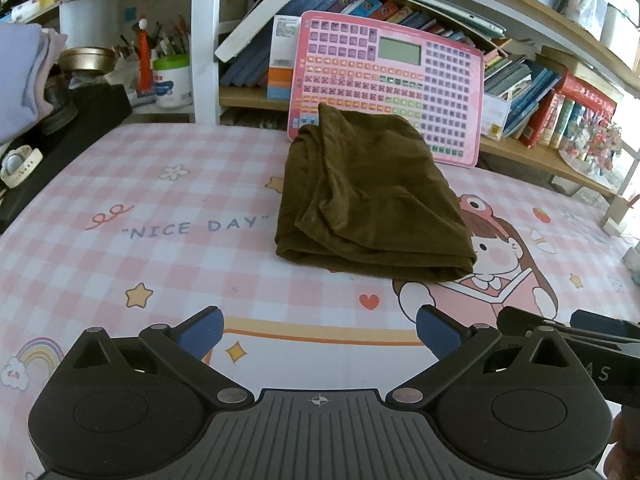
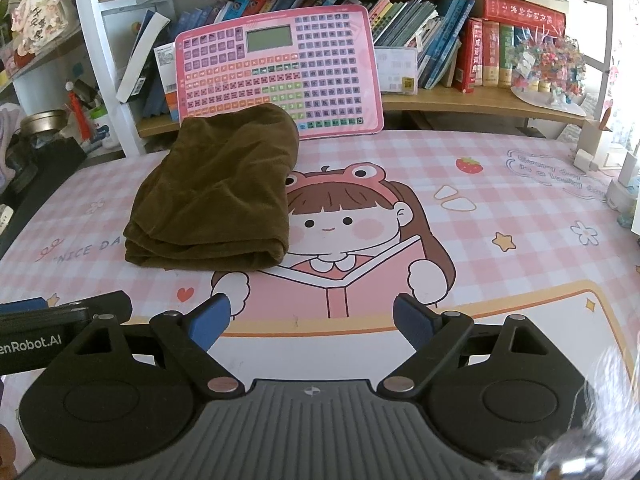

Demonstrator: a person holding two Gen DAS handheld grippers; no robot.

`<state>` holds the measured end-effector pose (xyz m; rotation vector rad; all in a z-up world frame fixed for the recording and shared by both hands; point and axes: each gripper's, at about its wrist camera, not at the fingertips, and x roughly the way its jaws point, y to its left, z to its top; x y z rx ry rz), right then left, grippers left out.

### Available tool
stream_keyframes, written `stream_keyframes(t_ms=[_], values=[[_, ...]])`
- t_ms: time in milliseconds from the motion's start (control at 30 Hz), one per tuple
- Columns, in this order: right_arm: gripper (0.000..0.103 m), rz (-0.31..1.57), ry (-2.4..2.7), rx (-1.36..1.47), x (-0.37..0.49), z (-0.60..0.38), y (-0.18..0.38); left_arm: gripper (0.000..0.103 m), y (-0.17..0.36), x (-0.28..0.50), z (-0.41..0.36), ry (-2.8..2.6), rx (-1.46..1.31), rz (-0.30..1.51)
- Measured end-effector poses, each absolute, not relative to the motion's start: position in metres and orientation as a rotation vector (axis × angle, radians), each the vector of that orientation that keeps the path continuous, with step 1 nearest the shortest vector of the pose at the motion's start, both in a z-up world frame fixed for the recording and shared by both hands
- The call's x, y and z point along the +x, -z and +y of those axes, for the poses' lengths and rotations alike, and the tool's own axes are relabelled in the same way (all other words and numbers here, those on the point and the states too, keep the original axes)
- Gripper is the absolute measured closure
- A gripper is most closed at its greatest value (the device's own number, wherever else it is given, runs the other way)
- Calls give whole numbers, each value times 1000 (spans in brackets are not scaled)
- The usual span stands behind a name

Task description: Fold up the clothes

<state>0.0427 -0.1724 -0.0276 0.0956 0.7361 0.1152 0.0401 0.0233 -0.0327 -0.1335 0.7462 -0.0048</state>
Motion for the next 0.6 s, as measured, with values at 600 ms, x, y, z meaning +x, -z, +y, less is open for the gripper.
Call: stream_keyframes(t_ms=[600], values=[[15, 738, -120, 89, 45, -172, 29, 0, 31, 40, 21, 40, -139, 743]])
